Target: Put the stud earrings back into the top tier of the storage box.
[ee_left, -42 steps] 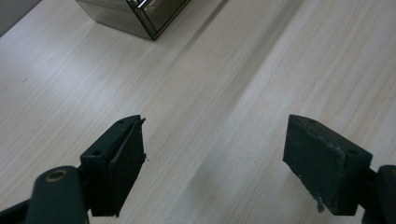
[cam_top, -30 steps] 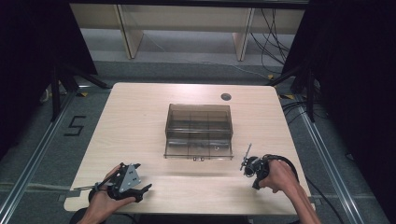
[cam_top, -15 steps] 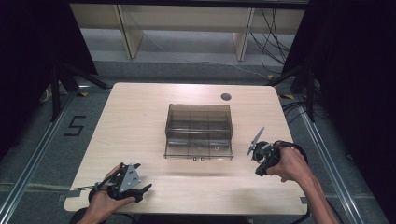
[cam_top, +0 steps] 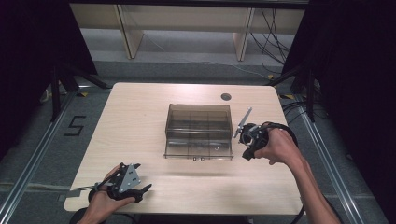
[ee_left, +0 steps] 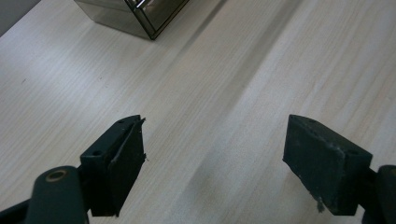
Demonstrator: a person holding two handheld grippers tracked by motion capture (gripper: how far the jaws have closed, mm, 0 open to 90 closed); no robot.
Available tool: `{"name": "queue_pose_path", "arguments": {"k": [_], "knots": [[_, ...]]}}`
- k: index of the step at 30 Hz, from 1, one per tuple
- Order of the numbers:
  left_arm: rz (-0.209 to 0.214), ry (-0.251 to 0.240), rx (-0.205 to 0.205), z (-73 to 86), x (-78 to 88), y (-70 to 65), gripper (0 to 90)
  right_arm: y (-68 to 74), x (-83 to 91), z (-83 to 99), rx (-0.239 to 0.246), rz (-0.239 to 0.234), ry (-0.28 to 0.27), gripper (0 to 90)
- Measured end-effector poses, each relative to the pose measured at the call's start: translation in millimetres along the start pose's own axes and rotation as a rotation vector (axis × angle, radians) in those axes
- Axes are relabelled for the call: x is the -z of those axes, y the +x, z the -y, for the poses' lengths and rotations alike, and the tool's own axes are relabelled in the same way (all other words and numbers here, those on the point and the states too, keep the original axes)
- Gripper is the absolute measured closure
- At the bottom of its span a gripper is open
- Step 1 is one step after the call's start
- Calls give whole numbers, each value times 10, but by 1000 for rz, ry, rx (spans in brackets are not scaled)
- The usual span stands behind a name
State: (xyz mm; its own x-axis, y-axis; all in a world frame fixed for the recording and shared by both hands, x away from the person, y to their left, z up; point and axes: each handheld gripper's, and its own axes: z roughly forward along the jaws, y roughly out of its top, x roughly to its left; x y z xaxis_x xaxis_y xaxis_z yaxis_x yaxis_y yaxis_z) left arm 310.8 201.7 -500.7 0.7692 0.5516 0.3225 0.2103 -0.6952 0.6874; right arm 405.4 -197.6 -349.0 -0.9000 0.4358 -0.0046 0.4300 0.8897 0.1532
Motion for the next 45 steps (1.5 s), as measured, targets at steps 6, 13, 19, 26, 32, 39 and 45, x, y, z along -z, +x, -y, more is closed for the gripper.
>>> {"name": "queue_pose_path", "arguments": {"k": [6,13,19,26,32,39,45], "knots": [[-2,3,-3,1,1,4,198,4,17,-177,21,0,1,869],[0,4,-3,2,3,5,199,-21,-3,-367,78,7,3,869],[-3,1,-2,2,1,3,199,-25,-18,-528,82,7,9,869],[0,2,-3,2,2,5,199,-66,-97,-695,74,14,20,869],[8,1,-2,2,6,6,199,-124,-211,-810,77,12,34,869],[11,-6,2,3,6,5,199,-244,-370,-876,71,28,56,869],[9,-7,3,3,10,4,199,-218,-476,-953,70,20,91,868]]}}
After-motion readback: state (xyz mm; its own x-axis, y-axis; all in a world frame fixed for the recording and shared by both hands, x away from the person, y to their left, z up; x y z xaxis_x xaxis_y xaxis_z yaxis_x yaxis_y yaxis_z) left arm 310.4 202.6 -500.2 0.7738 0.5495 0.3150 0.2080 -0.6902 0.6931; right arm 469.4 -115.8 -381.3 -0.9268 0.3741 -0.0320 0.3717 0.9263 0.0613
